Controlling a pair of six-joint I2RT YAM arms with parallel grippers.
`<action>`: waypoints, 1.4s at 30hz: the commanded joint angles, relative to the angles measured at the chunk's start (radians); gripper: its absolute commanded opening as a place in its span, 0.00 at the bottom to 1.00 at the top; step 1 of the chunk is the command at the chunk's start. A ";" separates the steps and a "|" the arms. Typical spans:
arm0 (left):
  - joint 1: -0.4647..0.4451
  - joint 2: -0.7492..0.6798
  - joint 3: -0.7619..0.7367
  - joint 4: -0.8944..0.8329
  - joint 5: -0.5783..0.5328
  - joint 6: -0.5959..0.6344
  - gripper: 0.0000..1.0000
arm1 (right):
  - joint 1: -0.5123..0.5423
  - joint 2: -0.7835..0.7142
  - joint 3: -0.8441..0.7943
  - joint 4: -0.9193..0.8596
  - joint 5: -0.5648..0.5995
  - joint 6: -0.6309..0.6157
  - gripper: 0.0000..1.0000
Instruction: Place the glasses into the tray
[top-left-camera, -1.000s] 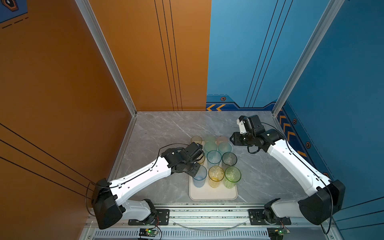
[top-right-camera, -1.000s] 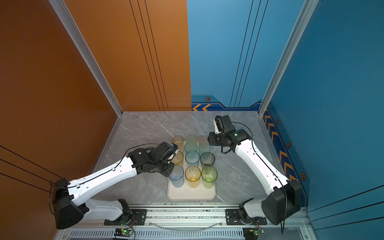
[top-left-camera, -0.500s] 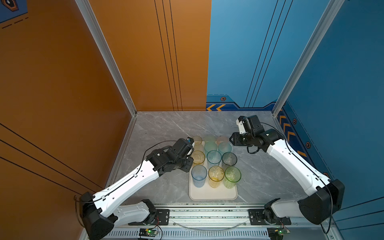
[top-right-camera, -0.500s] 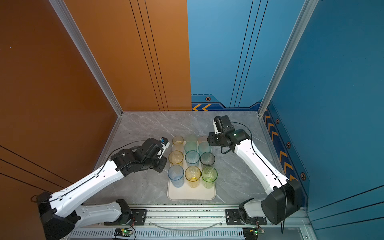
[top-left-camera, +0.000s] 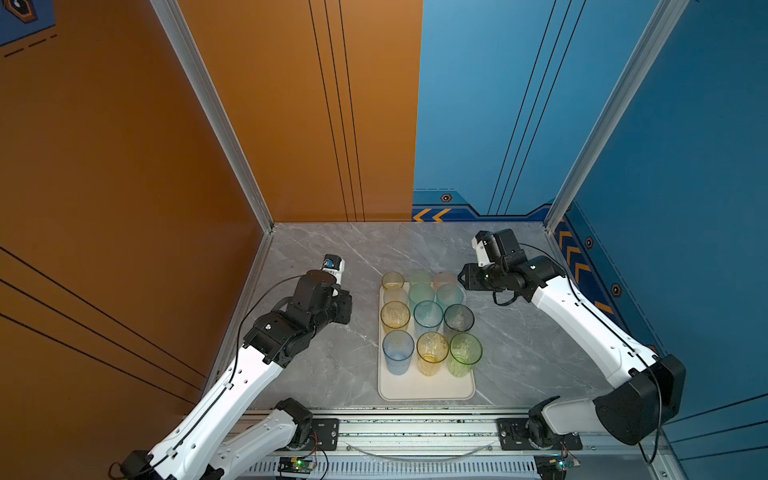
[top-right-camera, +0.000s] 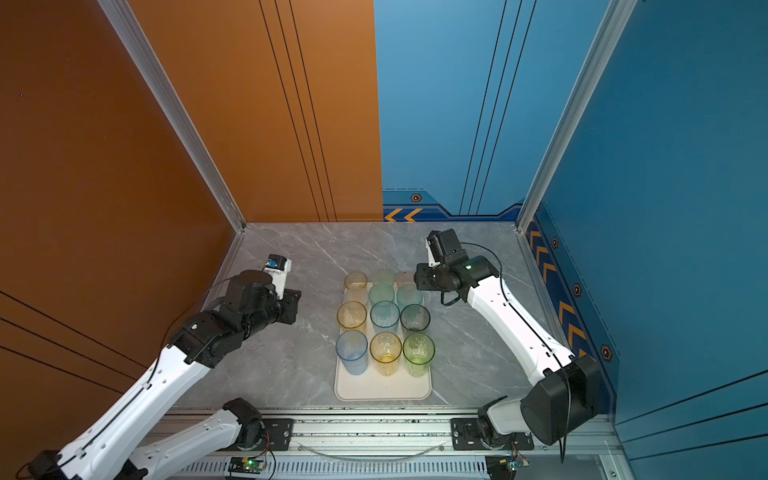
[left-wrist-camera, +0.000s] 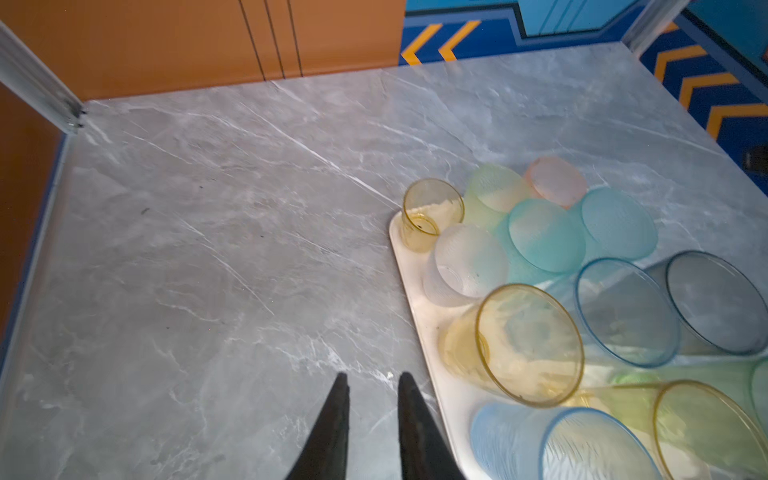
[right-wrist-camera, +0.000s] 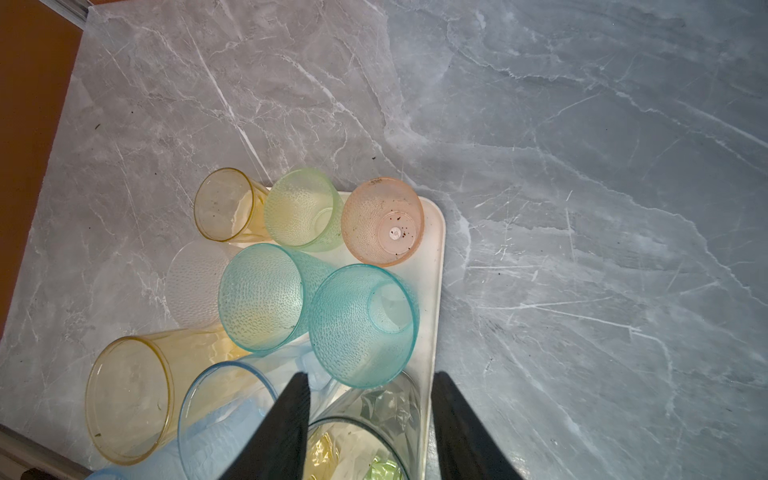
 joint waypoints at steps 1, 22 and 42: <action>0.034 -0.046 -0.052 0.105 -0.155 0.062 0.29 | 0.003 0.016 0.027 -0.021 0.018 0.013 0.47; 0.370 -0.111 -0.531 0.829 -0.286 0.171 0.98 | -0.045 -0.019 -0.051 0.013 -0.005 0.006 0.48; 0.396 0.440 -0.856 1.788 -0.242 0.233 0.98 | -0.055 0.046 -0.032 0.029 0.020 0.021 0.49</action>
